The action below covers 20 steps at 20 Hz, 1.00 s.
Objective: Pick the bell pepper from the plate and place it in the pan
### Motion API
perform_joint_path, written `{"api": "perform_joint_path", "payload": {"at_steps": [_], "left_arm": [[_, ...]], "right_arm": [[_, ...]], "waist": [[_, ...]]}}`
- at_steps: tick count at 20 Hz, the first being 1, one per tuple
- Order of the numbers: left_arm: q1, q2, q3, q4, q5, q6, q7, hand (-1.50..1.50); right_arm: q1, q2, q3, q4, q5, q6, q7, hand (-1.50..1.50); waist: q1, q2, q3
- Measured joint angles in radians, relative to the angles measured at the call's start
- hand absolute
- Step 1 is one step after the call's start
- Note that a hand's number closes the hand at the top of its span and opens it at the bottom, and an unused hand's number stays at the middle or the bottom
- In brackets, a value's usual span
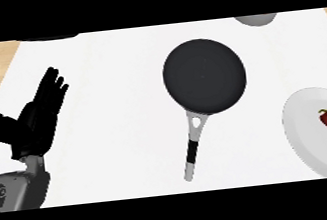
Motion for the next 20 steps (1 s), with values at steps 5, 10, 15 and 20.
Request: {"api": "perform_joint_path", "payload": {"at_steps": [5,10,15,20], "left_arm": [[-0.002,0.003,0.007,-0.024,-0.006,0.012,0.033,0.0],[0.016,0.003,0.021,-0.028,-0.013,0.012,0.027,0.0],[0.038,0.002,0.037,-0.032,-0.015,0.002,0.023,0.0],[0.042,-0.011,0.04,-0.034,-0.028,0.0,0.023,0.0]], "right_arm": [[-0.048,0.02,0.069,0.11,0.127,-0.083,-0.053,-1.5],[-0.054,0.043,0.073,0.169,0.211,-0.199,-0.076,-1.5],[-0.052,0.08,0.054,0.189,0.256,-0.281,-0.071,-1.5],[-0.041,0.122,0.051,0.167,0.271,-0.314,-0.067,-1.5]], "waist": [[-0.012,-0.008,-0.001],[-0.034,-0.014,-0.002],[-0.045,-0.017,-0.003],[-0.051,-0.018,-0.004]]}}
